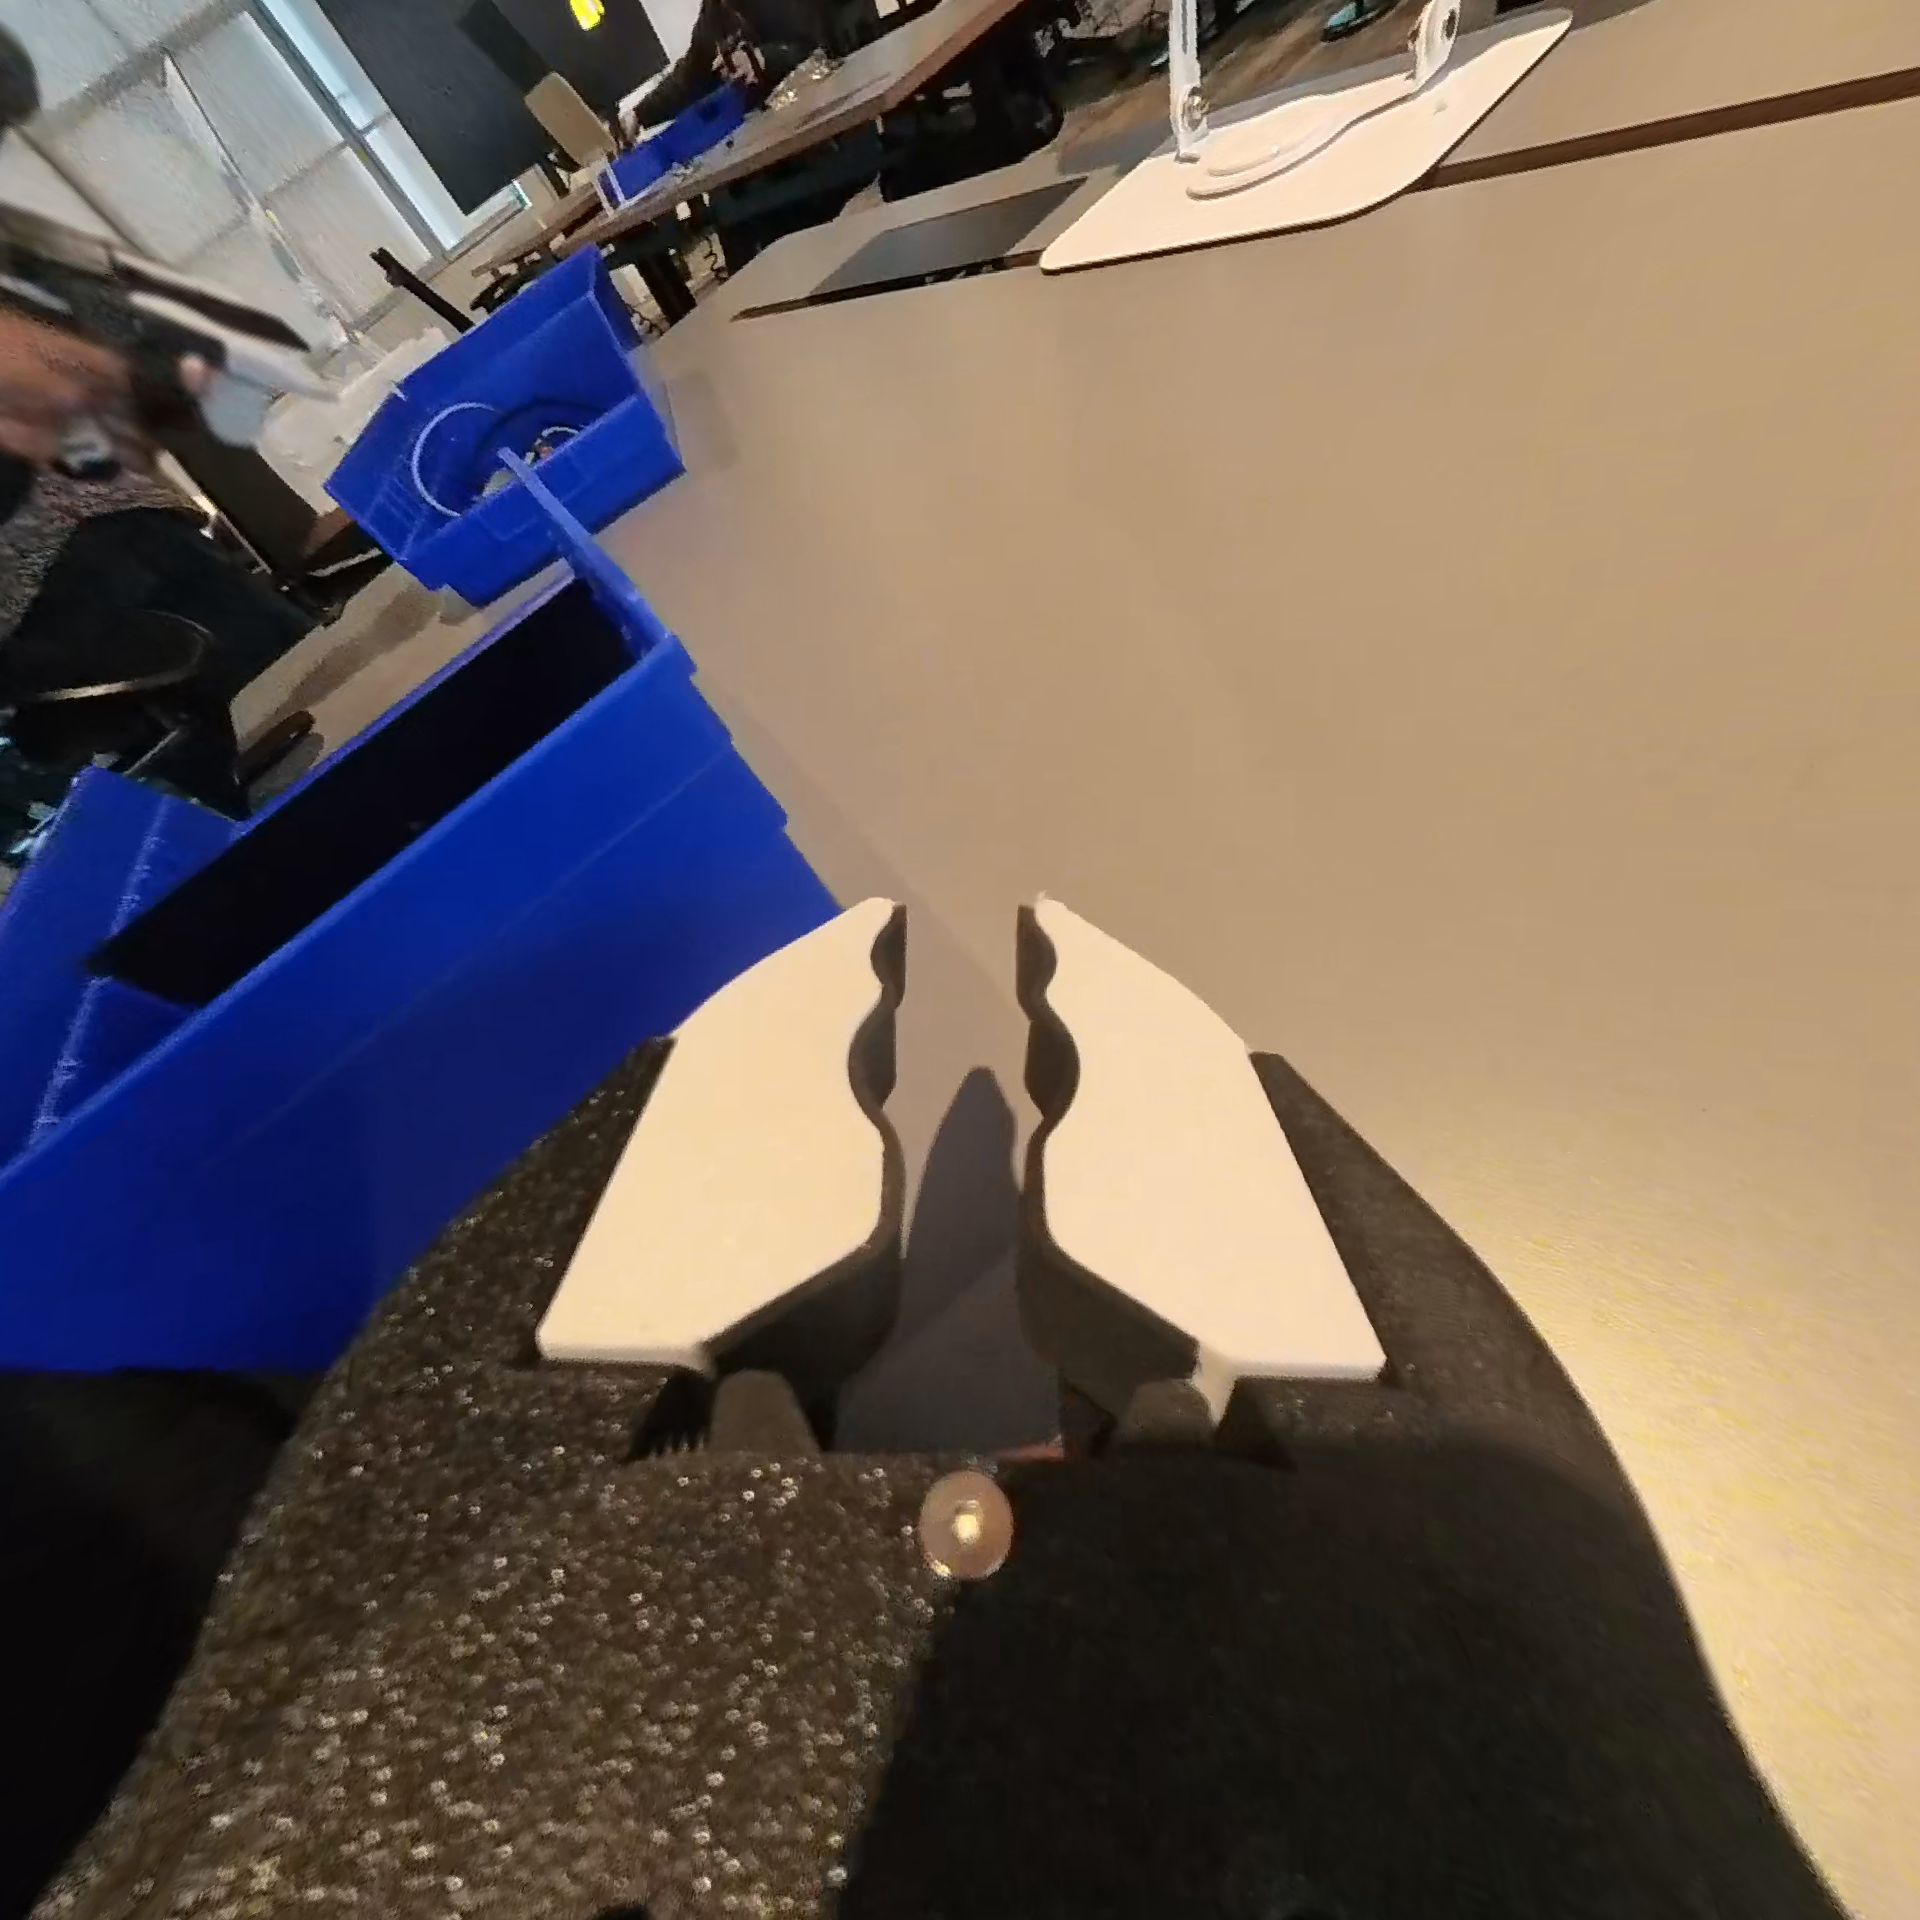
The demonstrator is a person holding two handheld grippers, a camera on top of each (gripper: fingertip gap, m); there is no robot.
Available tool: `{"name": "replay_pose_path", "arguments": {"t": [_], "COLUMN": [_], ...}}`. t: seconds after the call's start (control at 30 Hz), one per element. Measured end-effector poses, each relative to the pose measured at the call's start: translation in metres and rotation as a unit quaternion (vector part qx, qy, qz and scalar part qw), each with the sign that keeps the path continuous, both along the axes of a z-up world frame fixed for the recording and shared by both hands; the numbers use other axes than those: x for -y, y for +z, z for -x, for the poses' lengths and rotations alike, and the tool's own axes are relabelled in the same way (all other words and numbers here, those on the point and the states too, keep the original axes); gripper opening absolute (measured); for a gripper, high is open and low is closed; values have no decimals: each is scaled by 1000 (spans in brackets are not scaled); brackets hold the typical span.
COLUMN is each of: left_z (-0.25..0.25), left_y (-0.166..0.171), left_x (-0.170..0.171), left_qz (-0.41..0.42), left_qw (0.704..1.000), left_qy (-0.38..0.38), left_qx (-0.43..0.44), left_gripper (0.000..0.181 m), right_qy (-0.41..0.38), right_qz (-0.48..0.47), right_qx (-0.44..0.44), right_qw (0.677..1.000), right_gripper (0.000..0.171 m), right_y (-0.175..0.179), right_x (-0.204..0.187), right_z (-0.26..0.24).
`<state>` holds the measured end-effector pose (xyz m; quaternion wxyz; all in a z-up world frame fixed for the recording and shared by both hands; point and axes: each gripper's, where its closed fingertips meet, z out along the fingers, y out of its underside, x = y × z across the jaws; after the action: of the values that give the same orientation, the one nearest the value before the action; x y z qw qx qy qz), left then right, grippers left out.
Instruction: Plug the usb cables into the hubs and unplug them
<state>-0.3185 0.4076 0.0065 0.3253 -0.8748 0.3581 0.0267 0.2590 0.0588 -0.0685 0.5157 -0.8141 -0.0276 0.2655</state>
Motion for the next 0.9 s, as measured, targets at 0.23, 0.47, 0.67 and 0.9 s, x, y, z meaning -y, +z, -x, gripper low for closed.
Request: {"name": "replay_pose_path", "arguments": {"t": [0.23,0.47,0.67,0.9], "left_z": [-4,2,58,131], "left_y": [-46,-60,-59,-58], "left_x": [38,46,46,3], "left_qz": [60,92,72,26], "left_qw": [992,987,996,997], "left_qy": [88,79,30,49], "left_qx": [71,102,53,54], "left_gripper": [90,49,27,10], "right_qy": [37,36,41,40], "right_qz": [-5,-32,-27,-21], "right_qx": [-12,-13,-15,-15], "right_qw": [999,999,999,999], "right_gripper": [15,13,14,14], "right_y": [2,8,7,6], "right_x": [-6,-3,-3,-4], "right_z": [9,8,10,9]}}
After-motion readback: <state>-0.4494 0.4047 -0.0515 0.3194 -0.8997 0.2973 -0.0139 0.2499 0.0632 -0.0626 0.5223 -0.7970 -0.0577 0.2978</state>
